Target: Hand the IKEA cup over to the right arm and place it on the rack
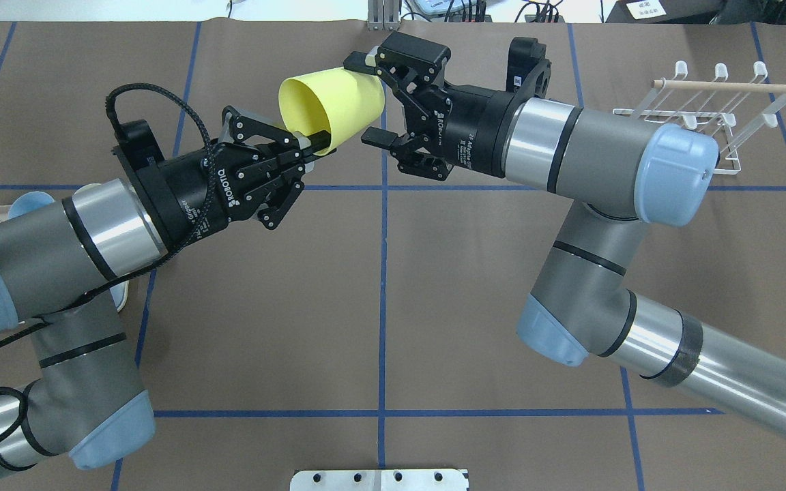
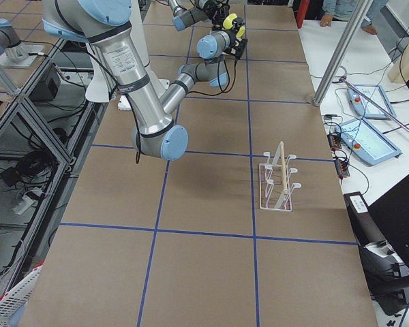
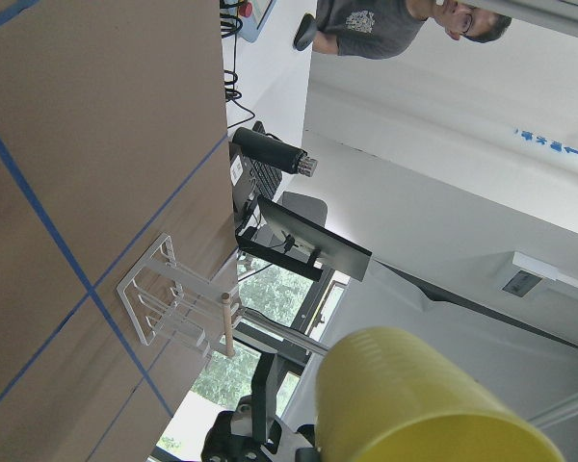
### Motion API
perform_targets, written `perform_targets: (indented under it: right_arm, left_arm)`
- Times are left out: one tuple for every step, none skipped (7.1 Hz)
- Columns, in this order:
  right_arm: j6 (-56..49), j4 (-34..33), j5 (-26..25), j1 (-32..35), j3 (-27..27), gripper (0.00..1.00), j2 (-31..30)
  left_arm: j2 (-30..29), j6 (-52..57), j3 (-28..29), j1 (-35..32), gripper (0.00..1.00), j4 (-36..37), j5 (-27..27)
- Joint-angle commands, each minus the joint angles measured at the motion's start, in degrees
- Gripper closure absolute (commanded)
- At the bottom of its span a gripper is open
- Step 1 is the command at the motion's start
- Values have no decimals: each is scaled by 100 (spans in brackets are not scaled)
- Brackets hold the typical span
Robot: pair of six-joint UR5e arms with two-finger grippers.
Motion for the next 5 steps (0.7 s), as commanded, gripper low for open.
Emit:
perform_targets:
  right_arm:
    - [9, 2, 1, -22, 36, 0, 0]
    - [104, 2, 1, -22, 45, 0, 0]
    - [123, 2, 1, -22, 53, 0, 0]
    - [114, 2, 1, -22, 45, 0, 0]
    - [114, 2, 1, -22, 45, 1, 0]
  left_arm:
    - [-16, 2, 13, 0, 100, 18, 8]
    - [-51, -7, 91, 8, 100, 18, 8]
    - [-138, -7, 171, 17, 100, 18, 17]
    - [-147, -7, 171, 26, 100, 18, 17]
    - [-148, -15, 171, 26, 100, 18, 17]
